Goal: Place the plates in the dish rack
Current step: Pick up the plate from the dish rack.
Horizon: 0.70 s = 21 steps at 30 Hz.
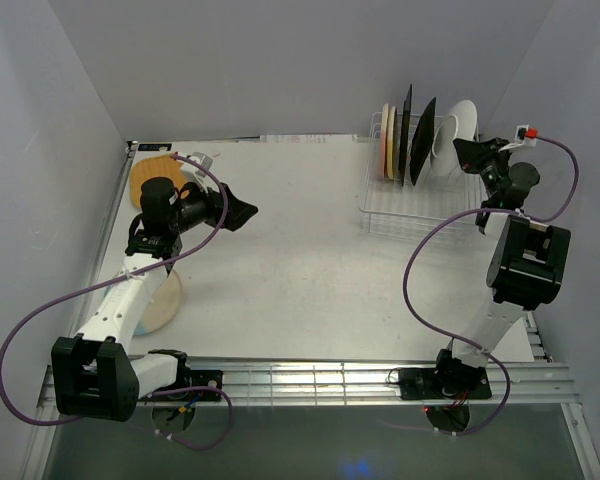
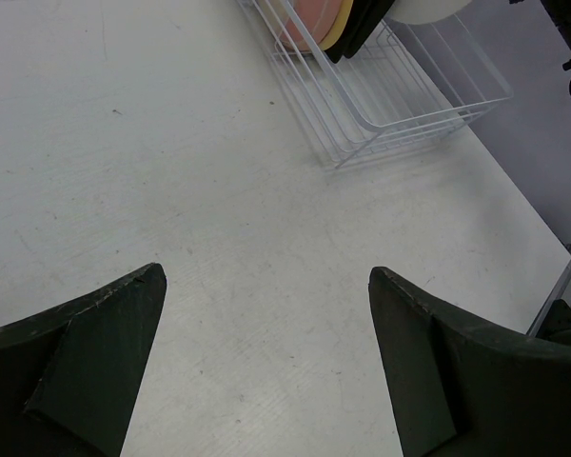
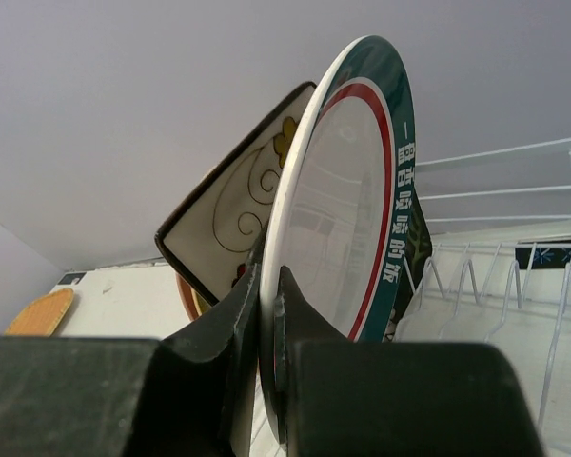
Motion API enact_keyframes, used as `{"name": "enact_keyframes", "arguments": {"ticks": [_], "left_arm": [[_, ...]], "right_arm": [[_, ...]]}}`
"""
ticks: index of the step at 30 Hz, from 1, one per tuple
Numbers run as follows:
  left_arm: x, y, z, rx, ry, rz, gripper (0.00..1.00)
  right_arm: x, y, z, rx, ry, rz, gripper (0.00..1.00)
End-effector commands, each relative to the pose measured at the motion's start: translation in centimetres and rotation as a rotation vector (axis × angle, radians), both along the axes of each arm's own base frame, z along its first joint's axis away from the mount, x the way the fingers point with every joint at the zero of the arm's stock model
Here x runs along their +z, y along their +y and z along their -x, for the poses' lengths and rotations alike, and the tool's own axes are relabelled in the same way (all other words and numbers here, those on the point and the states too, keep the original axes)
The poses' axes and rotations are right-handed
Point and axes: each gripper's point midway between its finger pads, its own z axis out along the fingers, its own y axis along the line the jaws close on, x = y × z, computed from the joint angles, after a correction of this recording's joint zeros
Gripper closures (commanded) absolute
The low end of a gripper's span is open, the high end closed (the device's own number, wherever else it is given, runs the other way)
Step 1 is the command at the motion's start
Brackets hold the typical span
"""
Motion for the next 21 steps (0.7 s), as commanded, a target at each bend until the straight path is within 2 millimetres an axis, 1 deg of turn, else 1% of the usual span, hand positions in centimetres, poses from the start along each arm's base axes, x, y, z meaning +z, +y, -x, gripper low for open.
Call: {"name": "enact_keyframes", "arguments": {"ticks": [1,3,9,15,18,19,20,21], "left_arm": [[1.3,0.0,0.5,-0.017,-0.046,0.002,0.02],[1.2,0.0,0.5,-0.017,-0.045,0.001,0.02],[1.3,-0.1,0.6,-0.018,-0.047,0.002,0.02],[1.3,-0.1,0.7,-0.020,-0.049,0.001,0.02],[1.3,-0.1,0.7,-0.020,-0.049,0.000,0.02],[1.4,-0.1,0.7,-0.020,-0.052,0.000,0.02],[1.3,-0.1,0.7,-0.020,-0.051,0.000,0.02],[1.3,-0.1,0.7,-0.020,-0.050,0.000,0.02]], "right_arm": [[3.1,-0.3,-0.4,0.004,-0.122,0.030,0.92],[2.8,-0.3,-0.5,0.007,-0.123,0.026,0.92],[1.0,-0.5,-1.0,0.002,-0.095,0.017,0.92],[-1.5,-0.7,-1.9,-0.025,-0.043,0.041,0.92],[-2.4,-0.2,-2.4,-0.026,-0.015,0.066,0.92],[-2.4,-0.2,-2.6,-0.037,-0.011,0.075,0.92],[-2.5,0.2,-2.8,-0.036,-0.006,0.089,0.92],[-3.1,0.3,-3.0,-0.042,0.015,0.115,0.92]]}}
